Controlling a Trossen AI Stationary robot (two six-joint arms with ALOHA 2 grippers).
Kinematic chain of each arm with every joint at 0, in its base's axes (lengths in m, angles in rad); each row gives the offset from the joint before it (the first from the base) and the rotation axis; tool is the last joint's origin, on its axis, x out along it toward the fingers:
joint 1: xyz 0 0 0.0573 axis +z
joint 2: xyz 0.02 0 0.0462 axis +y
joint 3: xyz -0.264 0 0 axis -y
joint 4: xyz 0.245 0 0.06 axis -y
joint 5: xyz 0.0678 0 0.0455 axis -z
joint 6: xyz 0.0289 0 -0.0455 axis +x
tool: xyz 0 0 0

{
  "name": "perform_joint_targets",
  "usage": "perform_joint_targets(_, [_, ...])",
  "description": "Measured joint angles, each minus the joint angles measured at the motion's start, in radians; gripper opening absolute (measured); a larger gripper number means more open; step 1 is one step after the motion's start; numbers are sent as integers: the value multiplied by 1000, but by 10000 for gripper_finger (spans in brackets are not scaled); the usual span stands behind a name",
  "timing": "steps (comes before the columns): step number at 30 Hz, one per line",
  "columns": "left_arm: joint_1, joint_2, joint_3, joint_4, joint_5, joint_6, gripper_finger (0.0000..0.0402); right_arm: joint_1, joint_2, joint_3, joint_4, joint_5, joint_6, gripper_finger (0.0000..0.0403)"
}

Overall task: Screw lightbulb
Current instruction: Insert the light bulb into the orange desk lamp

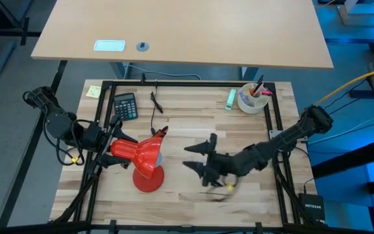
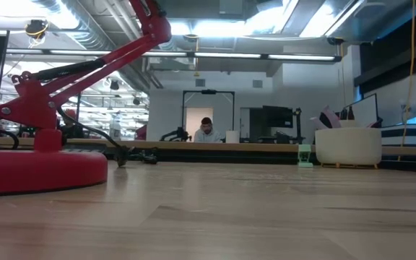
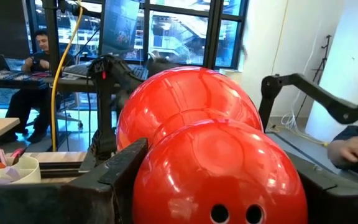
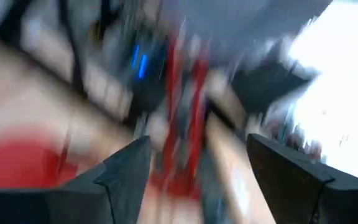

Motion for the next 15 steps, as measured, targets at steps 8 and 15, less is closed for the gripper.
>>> perform_joint_targets(8, [0, 0, 0, -3, -2, -24, 244, -29, 20, 23, 302, -356, -150, 264])
perform_joint_targets(15, [2, 0, 0, -5, -3, -57, 256, -27, 78, 151, 123, -166, -343, 286])
